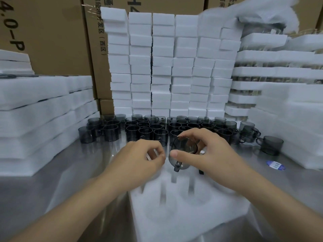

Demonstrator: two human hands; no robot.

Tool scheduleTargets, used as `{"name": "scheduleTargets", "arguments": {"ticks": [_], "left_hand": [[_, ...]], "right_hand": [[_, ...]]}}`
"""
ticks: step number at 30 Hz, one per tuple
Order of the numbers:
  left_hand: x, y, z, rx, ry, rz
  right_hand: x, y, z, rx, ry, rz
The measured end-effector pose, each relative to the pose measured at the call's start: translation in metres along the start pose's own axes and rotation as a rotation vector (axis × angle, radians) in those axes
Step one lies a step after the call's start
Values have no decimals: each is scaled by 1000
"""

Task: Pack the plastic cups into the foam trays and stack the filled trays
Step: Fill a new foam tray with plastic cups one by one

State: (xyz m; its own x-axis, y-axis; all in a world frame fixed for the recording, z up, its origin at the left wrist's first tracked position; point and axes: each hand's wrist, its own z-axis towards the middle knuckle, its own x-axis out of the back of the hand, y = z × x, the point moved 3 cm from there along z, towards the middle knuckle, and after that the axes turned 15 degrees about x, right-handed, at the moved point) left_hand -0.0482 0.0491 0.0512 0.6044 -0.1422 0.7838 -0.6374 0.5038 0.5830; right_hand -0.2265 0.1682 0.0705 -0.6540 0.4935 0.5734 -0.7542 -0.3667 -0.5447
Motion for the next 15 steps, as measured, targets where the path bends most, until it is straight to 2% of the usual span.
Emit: {"name": "scheduleTargets", "arguments": {"ticks": [3, 8, 15], "left_hand": [[0, 1, -2, -12, 5, 0], [0, 3, -5, -17, -3, 6], [1, 5, -6, -1, -2, 11]], "right_hand": [[-3, -2, -1, 18, -44, -16], [-3, -1, -1, 44, -12, -47], [-7, -2, 0, 62, -106, -101]]}}
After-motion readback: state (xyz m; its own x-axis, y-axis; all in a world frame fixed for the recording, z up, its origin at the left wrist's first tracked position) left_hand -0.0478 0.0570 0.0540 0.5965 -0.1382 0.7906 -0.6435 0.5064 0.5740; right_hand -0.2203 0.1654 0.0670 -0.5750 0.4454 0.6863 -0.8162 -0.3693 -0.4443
